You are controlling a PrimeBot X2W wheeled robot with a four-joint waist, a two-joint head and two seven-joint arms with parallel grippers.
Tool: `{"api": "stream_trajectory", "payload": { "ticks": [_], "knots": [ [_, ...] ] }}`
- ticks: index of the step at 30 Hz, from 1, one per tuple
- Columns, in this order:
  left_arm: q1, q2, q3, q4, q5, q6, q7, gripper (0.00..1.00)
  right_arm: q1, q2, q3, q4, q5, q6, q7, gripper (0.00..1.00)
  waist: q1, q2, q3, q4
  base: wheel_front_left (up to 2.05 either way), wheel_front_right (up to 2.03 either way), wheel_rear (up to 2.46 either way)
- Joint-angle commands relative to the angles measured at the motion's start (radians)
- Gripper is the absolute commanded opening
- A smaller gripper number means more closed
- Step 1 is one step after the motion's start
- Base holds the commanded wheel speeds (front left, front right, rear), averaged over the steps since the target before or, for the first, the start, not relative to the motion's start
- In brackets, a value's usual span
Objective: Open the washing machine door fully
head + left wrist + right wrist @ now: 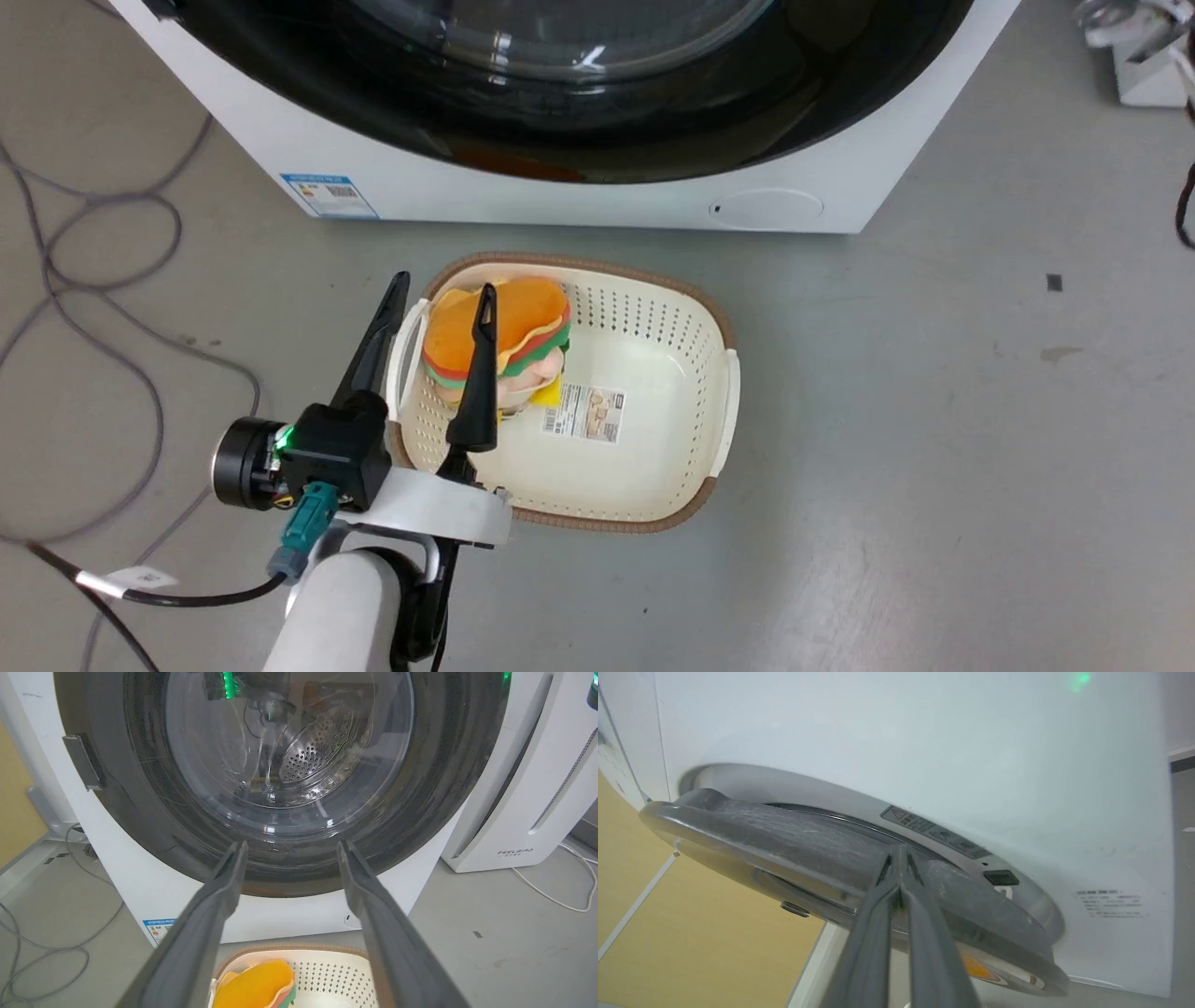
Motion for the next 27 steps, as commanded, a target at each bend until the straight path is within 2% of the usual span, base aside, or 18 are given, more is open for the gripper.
{"api": "stream_trajectory", "payload": {
  "ticks": [1, 9, 11, 22, 27],
  "knots": [
    [-0.024, 0.005, -0.006, -0.002, -0.008, 0.004, -0.011, 1.00, -0.054, -0.003, 0.025, 0.031, 0.040, 0.001, 0.009, 0.00, -0.0001, 0.0000, 0.011, 0.002, 0.00, 0.00, 0.00],
    [-0.055, 0.004, -0.025, 0.006, -0.020, 0.008, -0.029, 1.00, -0.195, 0.005, 0.149, 0.131, 0.116, 0.001, 0.087, 0.00, -0.0001, 0.0000, 0.056, 0.006, 0.00, 0.00, 0.00],
    [-0.062, 0.003, -0.030, 0.007, -0.024, 0.008, -0.033, 1.00, -0.220, 0.001, 0.198, 0.131, 0.114, 0.001, 0.116, 0.00, -0.0001, 0.0000, 0.065, 0.009, 0.00, 0.00, 0.00],
    [-0.077, -0.003, -0.058, 0.026, -0.039, 0.008, -0.054, 1.00, -0.271, -0.052, 0.330, 0.121, 0.247, 0.001, 0.289, 0.00, -0.0001, 0.0000, 0.066, 0.017, 0.00, 0.00, 0.00],
    [-0.079, -0.004, -0.070, 0.042, -0.047, 0.006, -0.065, 1.00, -0.271, -0.085, 0.385, 0.098, 0.340, 0.001, 0.381, 0.00, -0.0001, 0.0000, 0.046, 0.026, 0.00, 0.00, 0.00]
  ]
}}
